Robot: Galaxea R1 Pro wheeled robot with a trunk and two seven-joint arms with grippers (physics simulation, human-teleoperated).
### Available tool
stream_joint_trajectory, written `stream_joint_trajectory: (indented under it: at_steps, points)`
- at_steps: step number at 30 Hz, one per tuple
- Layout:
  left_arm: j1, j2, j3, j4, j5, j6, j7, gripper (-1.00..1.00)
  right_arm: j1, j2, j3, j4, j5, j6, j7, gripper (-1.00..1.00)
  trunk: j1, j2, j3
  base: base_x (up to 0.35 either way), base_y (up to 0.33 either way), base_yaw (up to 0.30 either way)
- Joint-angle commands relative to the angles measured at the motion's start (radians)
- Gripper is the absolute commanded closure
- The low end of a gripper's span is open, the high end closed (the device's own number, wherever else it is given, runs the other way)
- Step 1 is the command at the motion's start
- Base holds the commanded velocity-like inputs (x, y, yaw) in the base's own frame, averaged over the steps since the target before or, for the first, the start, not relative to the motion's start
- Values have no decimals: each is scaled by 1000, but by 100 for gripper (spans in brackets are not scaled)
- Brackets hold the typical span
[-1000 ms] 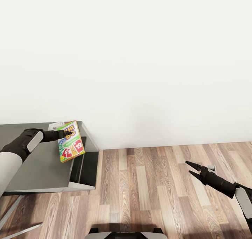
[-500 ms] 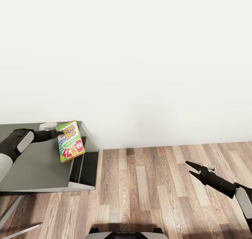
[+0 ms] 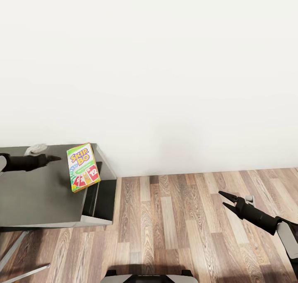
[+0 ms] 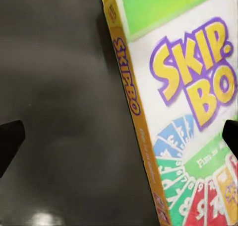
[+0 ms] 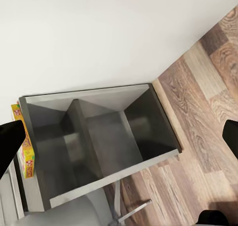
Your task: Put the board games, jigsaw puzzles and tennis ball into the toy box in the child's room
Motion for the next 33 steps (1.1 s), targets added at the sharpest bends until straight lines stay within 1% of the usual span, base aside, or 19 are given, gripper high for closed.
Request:
stream_joint_trajectory:
  at_steps: [1, 2, 3, 4, 5, 6, 8, 9, 11, 12, 13, 14, 19, 23, 26, 28, 30, 31, 33]
  points:
    - [-1, 14, -5, -1, 4, 19, -44, -100, -1, 0, -1, 0, 0, 5, 3, -100, 1, -2, -1, 0, 0, 0]
    - [0, 41, -7, -2, 5, 45, -128, -100, -2, 1, 0, 0, 0, 5, 2, -100, 1, -2, -1, 0, 0, 0]
    - [0, 56, -7, -3, 5, 55, -170, -100, -2, 1, 1, 0, 0, 5, 2, -100, 1, -2, -1, 0, 0, 0]
    - [1, 87, -9, -4, 5, 73, -256, -100, -3, 2, 2, 0, 0, 4, 1, -100, 1, -2, -1, 0, 0, 0]
    - [1, 102, -10, -4, 5, 79, -300, -100, -3, 2, 2, 0, 0, 4, 1, -100, 1, -2, -1, 0, 0, 0]
    - [2, 132, -11, -1, 2, 89, -387, -100, -3, 2, 3, 0, 0, 4, 1, -100, 1, -2, -1, 0, 0, 0]
    - [5, 160, -13, 2, 0, 95, -471, -100, -3, 3, 4, 0, 1, 3, 0, -100, 1, -2, -1, 0, 0, 0]
    - [10, 181, -14, 4, -1, 99, -554, -100, -4, 3, 5, 0, 1, 2, 0, -100, 1, -2, -1, 0, 0, 0]
    - [23, 196, -15, 6, -2, 101, -631, -100, -4, 3, 5, -1, 1, 2, 0, -100, 1, -2, -1, 0, 0, 0]
    - [45, 207, -15, 8, -3, 101, -702, -100, -4, 3, 6, -1, 2, 2, 0, -100, 1, -2, -1, 0, 0, 0]
    - [57, 210, -15, 9, -4, 101, -735, -100, -4, 4, 6, -1, 2, 2, 0, -100, 1, -2, -1, 0, 0, 0]
    - [84, 216, -15, 12, -5, 99, -792, -100, -4, 4, 7, -2, 2, 2, 0, -100, 1, -2, -1, 0, 0, 0]
    - [179, 214, -16, 15, -6, 84, -917, -100, -5, 6, 8, -4, 2, 1, -1, -100, 1, -2, -1, 0, 0, 0]
    - [228, 204, -19, 16, -4, 48, -955, -100, -5, 7, 8, -7, 2, 0, 2, -100, 1, -2, -1, 0, 0, 0]
    - [242, 198, -21, 14, -3, 31, -964, -100, -5, 8, 8, -18, 2, 0, 3, -100, 1, -2, 2, 0, 0, 0]
    - [247, 185, -21, 14, -3, 24, -964, -100, -5, 13, 9, -27, 2, 0, 3, -100, 1, -2, 4, 0, 0, 0]
    - [250, 160, -20, 11, -4, 20, -964, -100, -5, 28, 8, -33, 2, 0, 3, -100, 1, -2, 7, 0, 0, 0]
    - [251, 145, -20, 9, -4, 19, -964, -100, -5, 41, 8, -36, 2, 0, 4, -100, 1, -2, 9, 0, 0, 0]
    - [251, 130, -20, 7, -4, 18, -964, -100, -5, 61, 8, -38, 2, 0, 4, -100, 1, -2, 12, 0, 0, 0]
